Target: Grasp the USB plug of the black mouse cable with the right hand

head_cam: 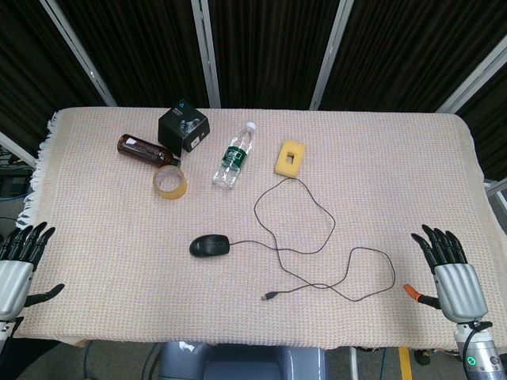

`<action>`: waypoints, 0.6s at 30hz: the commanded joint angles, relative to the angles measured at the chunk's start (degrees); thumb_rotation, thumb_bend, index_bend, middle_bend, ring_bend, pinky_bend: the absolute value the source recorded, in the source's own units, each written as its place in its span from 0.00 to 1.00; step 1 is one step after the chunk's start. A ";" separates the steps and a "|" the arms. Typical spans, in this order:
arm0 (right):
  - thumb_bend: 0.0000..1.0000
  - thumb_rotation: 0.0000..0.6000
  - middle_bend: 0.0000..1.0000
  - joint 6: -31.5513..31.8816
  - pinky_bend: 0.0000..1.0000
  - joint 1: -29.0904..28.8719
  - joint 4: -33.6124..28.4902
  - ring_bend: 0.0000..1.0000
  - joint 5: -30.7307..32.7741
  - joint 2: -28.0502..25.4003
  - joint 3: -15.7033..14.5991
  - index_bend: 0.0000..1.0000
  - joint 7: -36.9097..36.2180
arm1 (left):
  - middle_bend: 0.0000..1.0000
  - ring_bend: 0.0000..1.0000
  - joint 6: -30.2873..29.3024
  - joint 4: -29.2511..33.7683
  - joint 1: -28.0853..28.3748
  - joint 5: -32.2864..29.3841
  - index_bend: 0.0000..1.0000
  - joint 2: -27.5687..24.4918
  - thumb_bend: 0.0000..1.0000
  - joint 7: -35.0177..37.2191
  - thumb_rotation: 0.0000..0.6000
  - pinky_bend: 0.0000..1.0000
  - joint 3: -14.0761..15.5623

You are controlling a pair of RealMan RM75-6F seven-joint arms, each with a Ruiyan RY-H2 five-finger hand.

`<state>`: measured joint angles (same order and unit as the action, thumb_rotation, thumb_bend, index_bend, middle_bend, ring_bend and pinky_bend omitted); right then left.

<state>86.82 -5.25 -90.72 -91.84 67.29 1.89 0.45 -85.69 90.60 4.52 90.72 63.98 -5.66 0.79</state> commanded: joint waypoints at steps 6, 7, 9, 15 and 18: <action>0.09 1.00 0.03 0.04 0.01 -0.01 -0.14 0.00 -0.56 -0.17 -0.29 0.12 -0.12 | 0.00 0.00 -0.19 0.15 -0.12 0.05 0.00 -0.11 0.06 0.03 0.95 0.00 0.05; 0.09 1.00 0.03 0.10 0.01 0.01 -0.19 0.00 -0.66 -0.21 -0.34 0.12 -0.18 | 0.00 0.00 -0.25 0.15 -0.13 0.09 0.00 -0.12 0.06 0.03 0.96 0.00 0.05; 0.09 1.00 0.03 0.24 0.01 0.10 -0.26 0.00 -0.82 -0.28 -0.45 0.12 -0.23 | 0.00 0.00 -0.36 0.11 -0.15 0.17 0.00 -0.11 0.05 0.03 0.95 0.00 0.04; 0.09 1.00 0.03 0.01 0.01 0.06 -0.56 0.00 -0.73 -0.35 -0.51 0.12 -0.42 | 0.00 0.00 -0.35 0.02 -0.14 0.02 0.00 -0.03 0.06 0.22 0.96 0.00 -0.07; 0.09 1.00 0.04 0.01 0.01 0.00 -0.50 0.00 -0.82 -0.36 -0.49 0.12 -0.53 | 0.00 0.00 -0.23 -0.08 -0.09 0.04 0.00 -0.01 0.06 0.38 0.96 0.00 -0.03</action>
<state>86.84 -5.25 -91.22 -92.66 66.94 1.40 -0.08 -85.94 90.54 4.42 90.76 63.97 -5.29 0.75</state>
